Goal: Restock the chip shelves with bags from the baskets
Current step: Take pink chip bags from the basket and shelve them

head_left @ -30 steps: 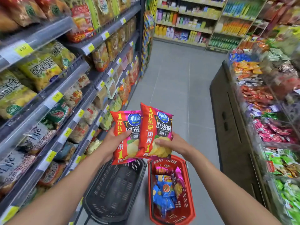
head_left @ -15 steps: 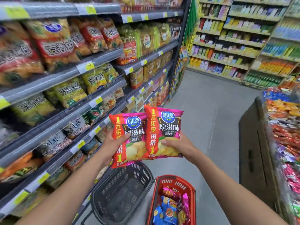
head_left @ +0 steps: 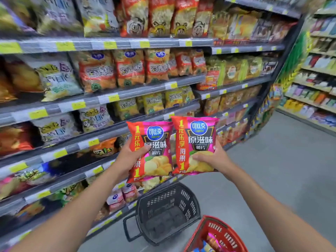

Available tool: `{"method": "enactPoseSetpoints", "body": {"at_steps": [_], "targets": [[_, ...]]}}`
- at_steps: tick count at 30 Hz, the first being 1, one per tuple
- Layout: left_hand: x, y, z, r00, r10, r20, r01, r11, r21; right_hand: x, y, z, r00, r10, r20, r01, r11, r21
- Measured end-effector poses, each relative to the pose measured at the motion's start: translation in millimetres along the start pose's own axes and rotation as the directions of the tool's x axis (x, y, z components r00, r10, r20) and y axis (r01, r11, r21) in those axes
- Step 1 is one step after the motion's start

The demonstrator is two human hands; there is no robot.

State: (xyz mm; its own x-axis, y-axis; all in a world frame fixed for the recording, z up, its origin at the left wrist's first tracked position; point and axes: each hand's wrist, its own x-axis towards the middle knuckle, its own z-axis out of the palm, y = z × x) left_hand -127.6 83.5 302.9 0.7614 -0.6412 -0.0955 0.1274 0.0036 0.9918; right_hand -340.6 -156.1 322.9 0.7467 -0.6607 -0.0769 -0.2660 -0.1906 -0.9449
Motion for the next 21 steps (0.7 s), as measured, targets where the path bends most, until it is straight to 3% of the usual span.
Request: {"method": "enactPoseSetpoints", "body": {"at_steps": [8, 21], "targets": [[-87, 23, -124, 0.971, 0.059, -0.23, -0.061, 0.998, 0.002, -20, -65, 116, 0.968, -0.077, 0.238, 0.108, 0.987, -0.119], [-325, 33, -351, 0.827, 0.115, -0.55, -0.113, 0.993, 0.038, -159, -159, 358, 0.822, -0.238, 0.518, 0.267, 0.964, 0.02]]}}
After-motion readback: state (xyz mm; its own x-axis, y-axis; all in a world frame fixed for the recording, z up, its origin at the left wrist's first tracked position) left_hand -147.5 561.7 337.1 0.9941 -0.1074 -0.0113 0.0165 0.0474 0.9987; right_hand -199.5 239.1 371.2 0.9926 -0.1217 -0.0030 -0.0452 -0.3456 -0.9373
